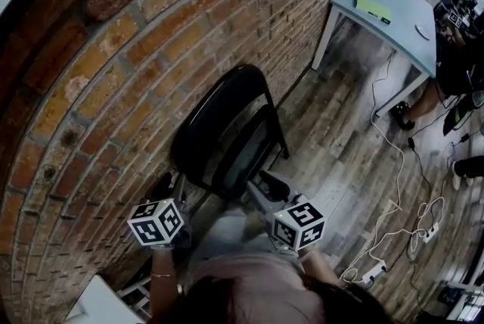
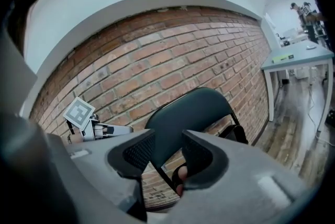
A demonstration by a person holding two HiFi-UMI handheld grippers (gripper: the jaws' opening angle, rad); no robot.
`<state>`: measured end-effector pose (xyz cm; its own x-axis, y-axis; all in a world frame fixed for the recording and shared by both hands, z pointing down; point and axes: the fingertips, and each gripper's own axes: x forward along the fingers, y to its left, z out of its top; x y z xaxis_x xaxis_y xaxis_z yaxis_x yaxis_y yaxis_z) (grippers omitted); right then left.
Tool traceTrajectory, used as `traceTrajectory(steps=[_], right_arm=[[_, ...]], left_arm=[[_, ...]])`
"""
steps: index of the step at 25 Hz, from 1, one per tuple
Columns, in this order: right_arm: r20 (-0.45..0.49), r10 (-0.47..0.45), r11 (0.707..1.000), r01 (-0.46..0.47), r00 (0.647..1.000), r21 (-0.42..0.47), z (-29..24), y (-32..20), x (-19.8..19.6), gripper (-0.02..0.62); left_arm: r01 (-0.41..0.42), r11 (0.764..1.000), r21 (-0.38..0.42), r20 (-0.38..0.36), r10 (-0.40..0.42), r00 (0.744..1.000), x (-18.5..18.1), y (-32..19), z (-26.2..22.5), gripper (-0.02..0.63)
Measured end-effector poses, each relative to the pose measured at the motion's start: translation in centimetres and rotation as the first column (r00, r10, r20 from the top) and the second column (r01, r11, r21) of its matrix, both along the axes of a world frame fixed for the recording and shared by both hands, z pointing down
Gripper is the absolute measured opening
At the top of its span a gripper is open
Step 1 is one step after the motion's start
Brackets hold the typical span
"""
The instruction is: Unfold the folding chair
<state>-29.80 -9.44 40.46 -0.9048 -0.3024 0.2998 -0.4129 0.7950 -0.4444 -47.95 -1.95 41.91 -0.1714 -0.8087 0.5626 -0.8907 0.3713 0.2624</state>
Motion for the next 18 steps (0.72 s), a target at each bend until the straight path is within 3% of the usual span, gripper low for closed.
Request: traceTrajectory(steps=[4,18], right_arm=[[-0.013,0.040,0.998,-0.040,0.999,-0.051,2.2,-1.1,-1.0,0.177],[-0.079,0.087,0.961,-0.105,0.993,-0.257,10.3,-3.9,-5.1,0.221]], left_arm=[[-0.045,0.998,-0.048,0.015,0.046,0.999,-1.2,-1.5,1.5,0.206],[-0.178,0.973,-0.148,-0.032,0.175,0.984,-2.1,-4.0,5.4,0.230]])
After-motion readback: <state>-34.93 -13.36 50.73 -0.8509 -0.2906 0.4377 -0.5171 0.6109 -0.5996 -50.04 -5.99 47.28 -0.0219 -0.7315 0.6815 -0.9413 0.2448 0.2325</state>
